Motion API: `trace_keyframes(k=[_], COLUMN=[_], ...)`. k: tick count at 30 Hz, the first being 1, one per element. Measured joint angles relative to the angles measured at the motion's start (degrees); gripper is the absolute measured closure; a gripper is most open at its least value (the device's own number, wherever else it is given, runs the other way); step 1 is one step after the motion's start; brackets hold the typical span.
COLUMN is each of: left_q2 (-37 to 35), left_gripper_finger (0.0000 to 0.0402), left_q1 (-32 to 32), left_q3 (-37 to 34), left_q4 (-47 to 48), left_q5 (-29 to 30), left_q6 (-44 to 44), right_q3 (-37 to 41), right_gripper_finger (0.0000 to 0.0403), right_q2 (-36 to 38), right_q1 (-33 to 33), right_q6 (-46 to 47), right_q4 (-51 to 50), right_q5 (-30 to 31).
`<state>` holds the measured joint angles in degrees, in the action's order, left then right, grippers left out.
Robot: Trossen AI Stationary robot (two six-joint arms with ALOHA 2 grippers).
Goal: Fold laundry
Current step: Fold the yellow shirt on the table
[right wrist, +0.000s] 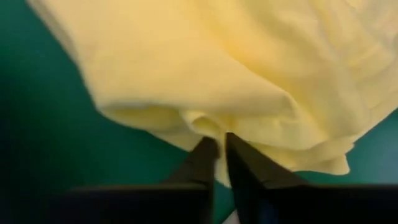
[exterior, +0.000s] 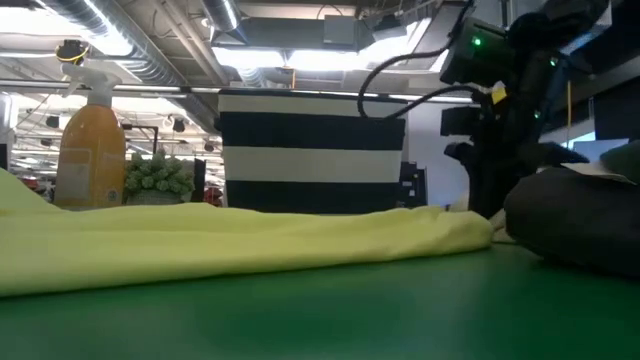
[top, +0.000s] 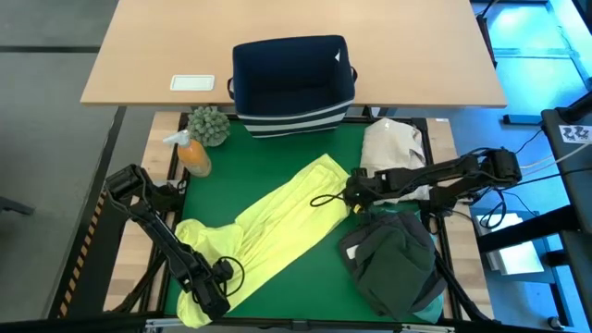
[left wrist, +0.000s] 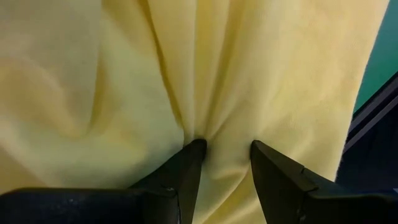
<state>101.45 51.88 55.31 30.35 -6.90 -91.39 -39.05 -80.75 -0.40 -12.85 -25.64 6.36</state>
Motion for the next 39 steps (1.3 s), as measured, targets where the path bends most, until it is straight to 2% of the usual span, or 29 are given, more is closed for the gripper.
trace_keyframes(k=[2,10,16,19,26,30,35,39], left_q2=[0.0,0.0,0.0,0.0,0.0,0.0,0.0,0.0], left_gripper_finger=[0.0265,0.0265,0.0265,0.0265,0.0265,0.0265,0.0265,0.0265], left_q1=[0.0,0.0,0.0,0.0,0.0,0.0,0.0,0.0], left_q3=[0.0,0.0,0.0,0.0,0.0,0.0,0.0,0.0], left_q4=[0.0,0.0,0.0,0.0,0.0,0.0,0.0,0.0], left_q5=[0.0,0.0,0.3,0.3,0.0,0.0,0.0,0.2], left_q6=[0.0,0.0,0.0,0.0,-1.0,-1.0,-1.0,-1.0], right_q3=[-1.4,-3.9,-4.1,-4.1,-4.1,-4.1,-4.1,-4.1], right_gripper_finger=[0.0395,0.0398,0.0401,0.0401,0.0402,0.0402,0.0402,0.0392], right_q2=[0.0,0.0,0.4,1.5,4.7,6.4,6.4,6.2], right_q1=[0.0,0.0,0.0,-1.7,-7.2,-7.6,-7.5,-7.5], right_q6=[-1.1,-4.3,-5.5,-5.5,-5.6,-6.6,-6.3,-2.5], right_q4=[-2.6,-11.3,-13.4,-14.4,-20.1,-21.9,-24.3,-23.7], right_q5=[-1.1,-3.4,-0.7,1.5,1.3,-3.3,-15.7,-21.8])
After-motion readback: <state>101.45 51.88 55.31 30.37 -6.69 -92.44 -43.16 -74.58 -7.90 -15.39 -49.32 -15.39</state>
